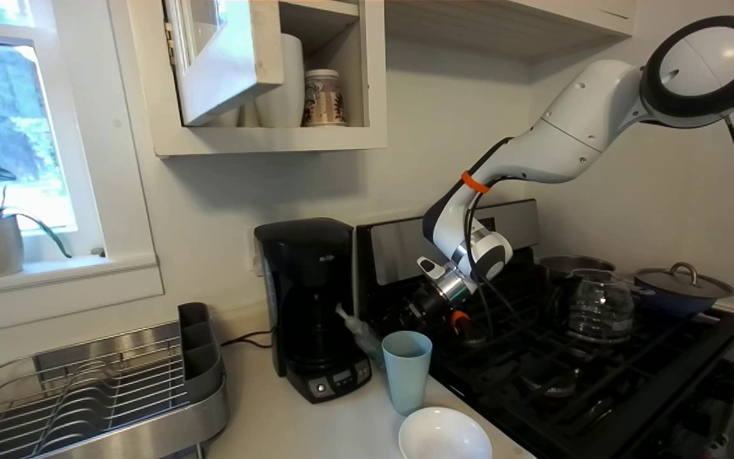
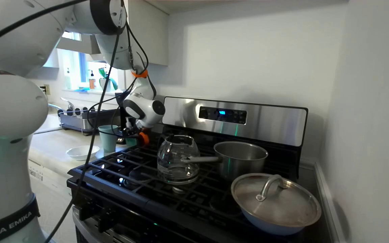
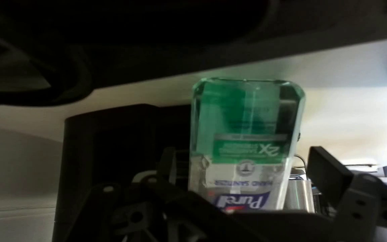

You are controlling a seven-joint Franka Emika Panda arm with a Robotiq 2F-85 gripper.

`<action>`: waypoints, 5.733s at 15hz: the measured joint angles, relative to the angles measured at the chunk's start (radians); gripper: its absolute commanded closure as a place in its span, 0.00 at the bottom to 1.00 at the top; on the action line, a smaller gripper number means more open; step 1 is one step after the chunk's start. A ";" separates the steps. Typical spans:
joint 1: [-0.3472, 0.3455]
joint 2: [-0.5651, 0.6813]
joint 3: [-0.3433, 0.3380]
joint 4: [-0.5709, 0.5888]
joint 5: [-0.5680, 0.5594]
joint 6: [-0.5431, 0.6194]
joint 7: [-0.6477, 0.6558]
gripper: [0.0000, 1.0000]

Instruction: Remove the bottle from the top of the stove

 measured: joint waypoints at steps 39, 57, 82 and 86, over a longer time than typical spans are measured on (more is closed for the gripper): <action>0.276 -0.341 -0.258 -0.193 -1.174 0.173 0.984 0.00; 0.307 -0.339 -0.284 -0.118 -1.802 0.071 1.297 0.00; 0.179 -0.045 0.045 0.175 -2.130 -0.194 1.588 0.00; 0.180 -0.002 0.050 0.207 -2.137 -0.192 1.595 0.00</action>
